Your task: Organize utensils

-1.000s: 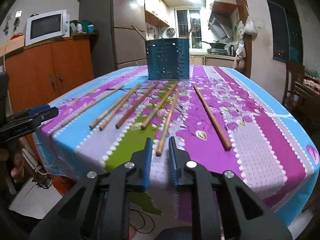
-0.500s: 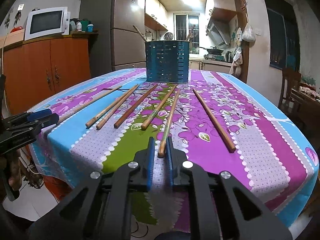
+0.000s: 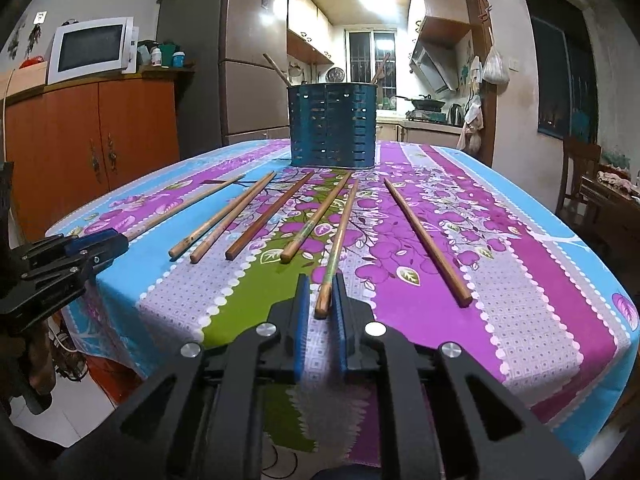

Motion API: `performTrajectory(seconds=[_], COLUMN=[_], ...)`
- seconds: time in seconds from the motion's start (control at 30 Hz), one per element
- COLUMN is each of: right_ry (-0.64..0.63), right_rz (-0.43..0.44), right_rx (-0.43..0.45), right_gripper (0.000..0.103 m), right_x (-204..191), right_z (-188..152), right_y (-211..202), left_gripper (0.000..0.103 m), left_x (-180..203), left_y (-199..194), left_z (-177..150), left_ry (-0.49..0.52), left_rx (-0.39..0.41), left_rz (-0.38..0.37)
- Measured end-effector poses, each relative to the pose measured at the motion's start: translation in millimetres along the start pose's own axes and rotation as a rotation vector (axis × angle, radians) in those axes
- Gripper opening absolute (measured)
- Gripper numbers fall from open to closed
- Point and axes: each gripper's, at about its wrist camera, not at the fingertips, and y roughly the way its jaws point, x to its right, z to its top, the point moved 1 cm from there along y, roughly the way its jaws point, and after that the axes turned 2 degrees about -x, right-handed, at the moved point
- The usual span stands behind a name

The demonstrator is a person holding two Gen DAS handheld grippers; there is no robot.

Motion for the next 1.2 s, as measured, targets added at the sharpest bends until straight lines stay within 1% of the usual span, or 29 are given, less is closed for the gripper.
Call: performTrajectory(seconds=[0.07, 0.23, 0.47, 0.5, 0.53, 0.6, 0.73, 0.9, 1.03, 1.2], right_ry=[-0.005, -0.005, 0.01, 0.012, 0.016, 0.028, 0.039, 0.032, 0.006, -0.051], right_rz=[-0.004, -0.003, 0.002, 0.002, 0.002, 0.009, 0.021, 0.018, 0.01, 0.011], right_rx=[0.01, 0.016, 0.01, 0.011, 0.014, 0.015, 0.019, 0.053, 0.11, 0.189], right_gripper=[0.01, 0.01, 0.01, 0.01, 0.009, 0.006, 0.005, 0.005, 0.005, 0.005], right_x=[-1.4, -0.9, 0.4, 0.4, 0.4, 1.1, 3.5, 5.7, 8.0, 11.8], right_z=[-1.3, -1.8, -1.2, -1.1, -1.5, -1.2, 0.5, 13.5, 36.2, 73.3], right_y=[-0.3, -0.9, -1.2, -1.3, -1.8, -2.3, -4.6, -19.8, -39.6, -59.5], left_gripper=[0.014, 0.014, 0.013, 0.013, 0.01, 0.009, 0.008, 0.008, 0.008, 0.008], left_x=[1.9, 2.1, 6.3, 6.4, 6.7, 8.2, 9.0, 9.2, 7.6, 1.7], left_y=[0.7, 0.9, 0.9, 0.7, 0.6, 1.0, -2.1, -20.3, -36.9, -53.7], left_z=[-0.7, -1.9, -4.7, -4.5, -4.3, -2.9, 1.1, 20.7, 42.2, 81.4], left_ry=[0.003, -0.008, 0.001, -0.002, -0.004, -0.004, -0.002, 0.006, 0.017, 0.018], left_rx=[0.009, 0.024, 0.046, 0.045, 0.042, 0.037, 0.039, 0.082, 0.133, 0.213], left_rz=[0.002, 0.005, 0.03, 0.029, 0.027, 0.028, 0.024, 0.017, 0.017, 0.014])
